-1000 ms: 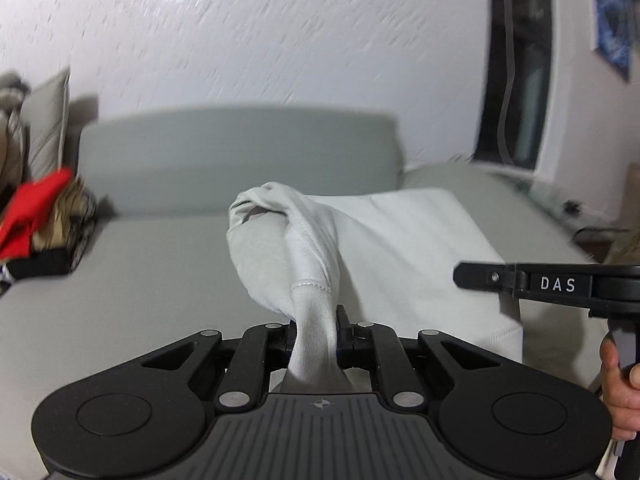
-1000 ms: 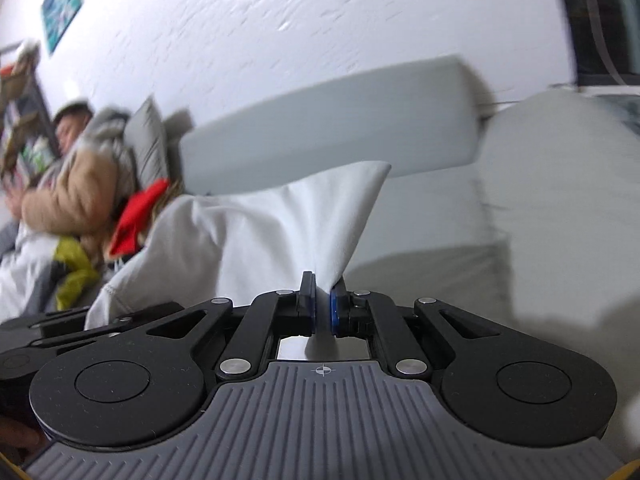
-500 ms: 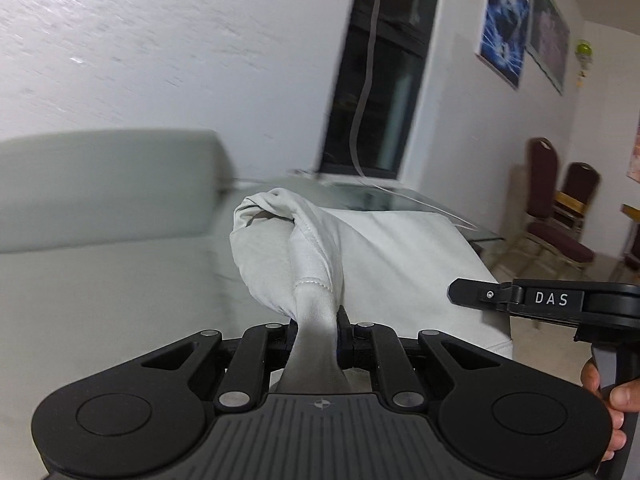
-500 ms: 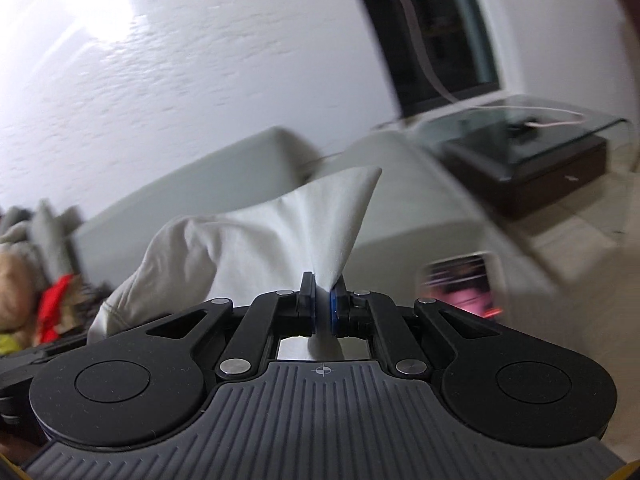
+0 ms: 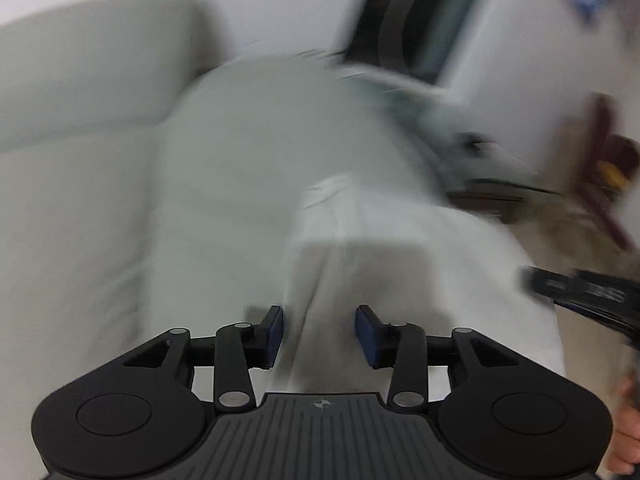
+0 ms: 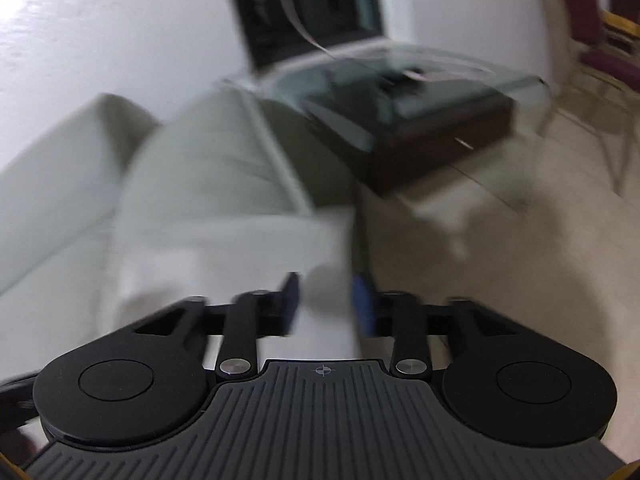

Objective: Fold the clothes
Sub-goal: 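Grasp the folded shirt with the left gripper and lift it, then place the folded shirt on the sofa armrest and release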

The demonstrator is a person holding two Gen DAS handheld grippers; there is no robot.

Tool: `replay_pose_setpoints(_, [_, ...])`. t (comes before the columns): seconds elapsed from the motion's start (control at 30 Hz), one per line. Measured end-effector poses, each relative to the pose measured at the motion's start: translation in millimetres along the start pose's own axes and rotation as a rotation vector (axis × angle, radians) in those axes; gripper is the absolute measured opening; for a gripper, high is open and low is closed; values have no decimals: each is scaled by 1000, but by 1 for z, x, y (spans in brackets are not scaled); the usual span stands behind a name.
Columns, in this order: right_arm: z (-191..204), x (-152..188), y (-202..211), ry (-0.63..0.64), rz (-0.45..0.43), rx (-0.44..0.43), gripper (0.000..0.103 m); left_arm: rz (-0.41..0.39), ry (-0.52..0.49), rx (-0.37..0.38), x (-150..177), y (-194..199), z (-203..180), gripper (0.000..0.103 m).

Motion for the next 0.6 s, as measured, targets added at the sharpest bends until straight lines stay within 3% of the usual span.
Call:
replay_pose_setpoints(0.13, [-21, 21, 23, -61, -30, -32, 52, -2, 58, 22, 18, 20, 34, 37])
replay_pose_setpoints(0.2, [-21, 33, 41, -65, -35, -60, 52, -22, 59, 52, 25, 33, 37, 26])
replay_pose_setpoints(0.27, [-14, 45, 59, -39, -28, -117, 46, -50, 9, 123, 30, 46, 22, 15])
replay_pose_setpoints(0.33, [2, 58, 72, 40, -3, -172, 20, -61, -80, 173, 37, 53, -2, 13])
replay_pose_setpoints(0.43, [26, 78, 79, 162, 61, -211, 16, -45, -231, 144, 50, 49, -34, 13])
replay_pose_setpoints(0.5, [32, 90, 75, 225, 101, -175, 16, -5, -254, 117, 59, 42, -43, 13])
replay_pose_setpoints(0.6, [20, 107, 65, 214, 195, -92, 16, 56, -268, 82, 71, 32, -46, 13])
Point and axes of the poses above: each gripper's, at about its wrist camera, not at the fingertips, and y roughly against the way its jaws point, z to its left, x to its underside, the point moved 6 cm from there along -y, roughly the way its jaws point, and after that the axes turned 9 degrees about -x, right-handed, at the moved point
